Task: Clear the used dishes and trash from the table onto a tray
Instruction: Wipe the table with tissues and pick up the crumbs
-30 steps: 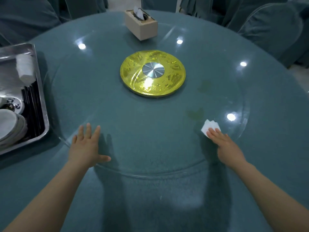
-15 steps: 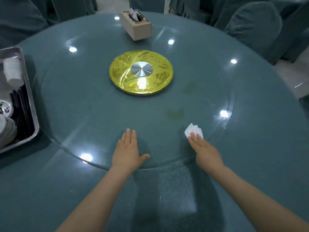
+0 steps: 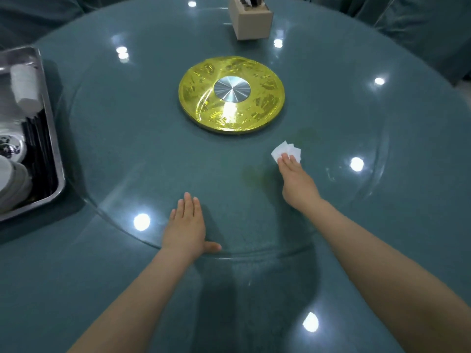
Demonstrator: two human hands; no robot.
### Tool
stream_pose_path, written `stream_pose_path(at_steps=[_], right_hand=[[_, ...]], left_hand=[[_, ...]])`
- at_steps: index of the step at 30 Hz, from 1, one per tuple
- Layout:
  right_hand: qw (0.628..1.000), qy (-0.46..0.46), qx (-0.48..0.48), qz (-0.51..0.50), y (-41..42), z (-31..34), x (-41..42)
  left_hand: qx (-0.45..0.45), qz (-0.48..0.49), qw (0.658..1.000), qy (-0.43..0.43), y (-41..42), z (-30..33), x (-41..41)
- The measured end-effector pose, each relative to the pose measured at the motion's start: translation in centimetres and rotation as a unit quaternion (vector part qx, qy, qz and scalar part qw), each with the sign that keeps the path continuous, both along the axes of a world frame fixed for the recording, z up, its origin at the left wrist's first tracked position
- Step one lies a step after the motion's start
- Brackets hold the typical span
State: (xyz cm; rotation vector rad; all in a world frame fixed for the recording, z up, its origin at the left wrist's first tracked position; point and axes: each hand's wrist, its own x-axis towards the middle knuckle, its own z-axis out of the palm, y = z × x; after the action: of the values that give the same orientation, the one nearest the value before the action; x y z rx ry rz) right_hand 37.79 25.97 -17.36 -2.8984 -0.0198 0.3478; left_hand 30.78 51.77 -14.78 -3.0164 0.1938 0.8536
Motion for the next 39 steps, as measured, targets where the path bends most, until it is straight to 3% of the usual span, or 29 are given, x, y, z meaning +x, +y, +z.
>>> stream_pose_path(at_steps=[5, 11, 15, 17, 21, 26, 39], right_hand=[[0.999, -0.005, 0.011, 0.031, 3.1, -0.5, 0.0], [0.966, -0.001, 0.053, 0.252, 3.7, -1.6, -8.4], [0.938, -0.035, 0.060, 0.341, 1.9, -0.8, -7.5], [0.950, -0.050, 0.026, 0.307, 1.0, -0.6, -5.0], [0.992, -0.023, 0.003, 0.122, 1.7, -0.1, 2.0], [0.998, -0.007, 0.025, 0.056, 6.2, 0.1, 6.3], [0.941, 0.034, 0.133, 0.309, 7.8, -0.5, -7.4]], left_hand=[[0.012, -0.007, 1.000, 0.011, 1.7, 0.1, 0.8], [0.027, -0.015, 0.999, 0.015, 3.4, 0.5, 1.7], [0.016, -0.016, 1.000, 0.021, 4.3, 0.5, 2.0], [0.003, -0.013, 1.000, 0.022, 4.6, 0.5, 2.0], [-0.036, -0.004, 0.999, 0.020, 4.9, 0.2, 1.8], [-0.062, 0.005, 0.998, 0.009, 4.7, 0.0, 1.5], [-0.079, 0.013, 0.997, 0.016, 4.9, 0.1, 1.5]])
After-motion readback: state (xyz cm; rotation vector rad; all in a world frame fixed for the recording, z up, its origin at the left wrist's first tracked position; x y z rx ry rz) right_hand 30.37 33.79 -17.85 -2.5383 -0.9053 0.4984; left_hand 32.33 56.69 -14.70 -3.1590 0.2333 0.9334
